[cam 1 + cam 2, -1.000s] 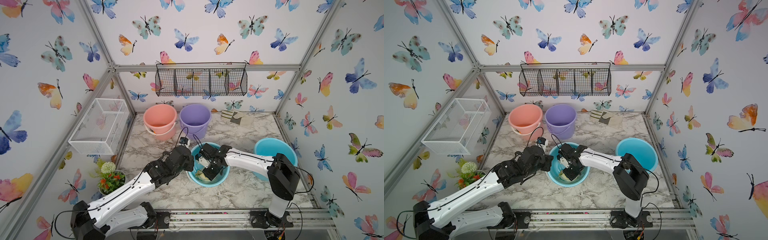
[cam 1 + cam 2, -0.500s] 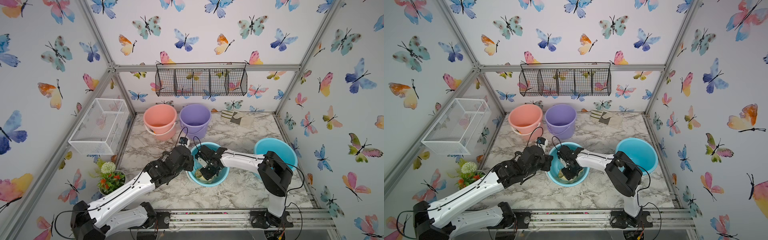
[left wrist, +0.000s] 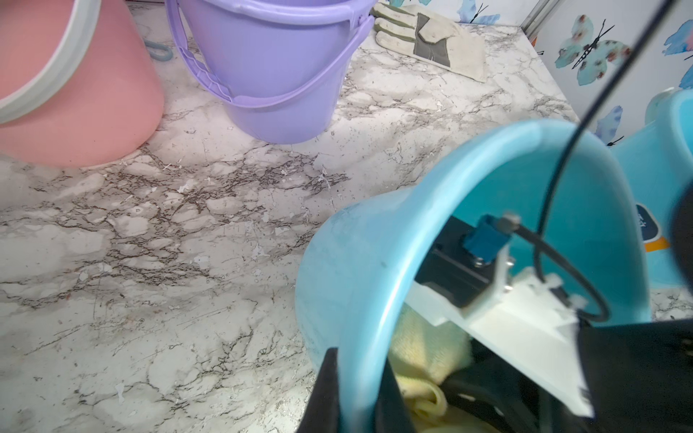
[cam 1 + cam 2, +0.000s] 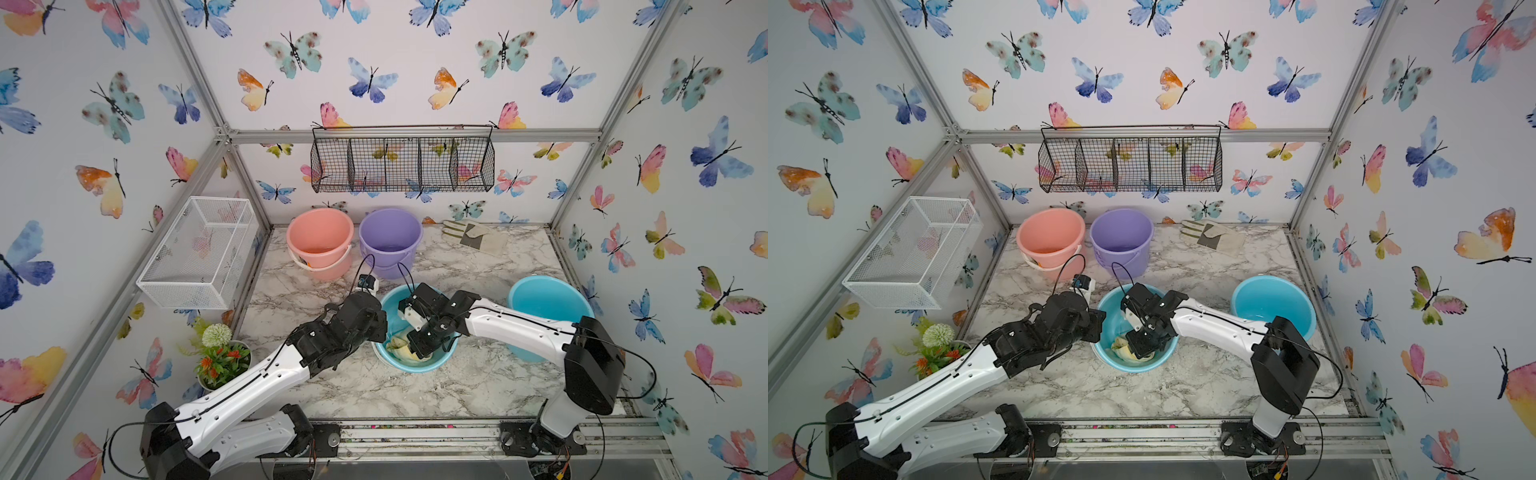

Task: Wipe the inside of the bucket with a cloth
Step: Wipe the dirt from the inside of the bucket.

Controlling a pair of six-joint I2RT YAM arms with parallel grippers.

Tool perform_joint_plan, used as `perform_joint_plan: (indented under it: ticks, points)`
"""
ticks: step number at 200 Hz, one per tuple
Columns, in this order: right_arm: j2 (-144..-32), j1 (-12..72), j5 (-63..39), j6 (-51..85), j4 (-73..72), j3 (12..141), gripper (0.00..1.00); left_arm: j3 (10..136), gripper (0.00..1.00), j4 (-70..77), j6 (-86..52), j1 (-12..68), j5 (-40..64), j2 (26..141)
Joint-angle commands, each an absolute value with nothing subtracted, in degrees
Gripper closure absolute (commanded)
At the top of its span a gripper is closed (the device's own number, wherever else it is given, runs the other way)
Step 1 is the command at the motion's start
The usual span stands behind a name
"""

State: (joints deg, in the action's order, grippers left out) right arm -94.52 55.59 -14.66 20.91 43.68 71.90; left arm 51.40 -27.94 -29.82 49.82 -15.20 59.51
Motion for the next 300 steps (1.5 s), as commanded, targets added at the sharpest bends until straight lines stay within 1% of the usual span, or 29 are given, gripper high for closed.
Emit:
perform_joint_plan:
  ticks: [1, 28, 72, 106, 129, 148, 189, 237, 267, 300]
  points:
    - [-91.4, 56.1, -20.3, 23.3, 50.7, 73.4, 0.98, 50.9, 1.0, -25.3, -30.1, 49.5, -17.1, 57.8]
    - [-88.5, 56.1, -23.7, 25.6, 53.6, 73.9, 0.98, 50.3, 1.0, -25.0, -30.0, 49.5, -17.5, 57.4]
    - [-85.4, 56.1, -27.6, 30.3, 51.7, 73.4, 0.98, 50.5, 1.0, -24.9, -30.0, 49.5, -17.7, 57.7]
    - [-83.6, 56.1, -32.0, 35.8, 45.4, 70.2, 0.98, 50.6, 1.0, -24.9, -30.2, 49.5, -17.8, 57.8]
    - [-83.4, 56.1, -31.2, 40.1, 38.2, 67.5, 0.98, 50.2, 1.0, -24.0, -30.5, 49.4, -17.1, 58.0]
    - [-85.0, 56.1, -31.1, 42.4, 34.2, 66.6, 0.98, 50.8, 1.0, -24.3, -30.6, 49.4, -16.8, 58.3]
    - [-87.9, 56.1, -26.8, 46.2, 23.9, 63.4, 0.98, 50.9, 1.0, -24.2, -30.5, 49.5, -16.5, 58.0]
    - [-97.8, 56.1, -26.3, 46.2, 17.8, 63.6, 0.98, 51.2, 1.0, -24.5, -30.4, 49.5, -15.4, 57.5]
    - [-104.4, 56.1, -24.9, 44.9, 18.3, 67.1, 0.98, 51.5, 1.0, -24.5, -30.1, 49.5, -14.8, 57.3]
    - [-111.0, 56.1, -19.9, 43.2, 22.5, 71.1, 0.98, 51.5, 1.0, -24.6, -30.2, 49.5, -14.6, 57.1]
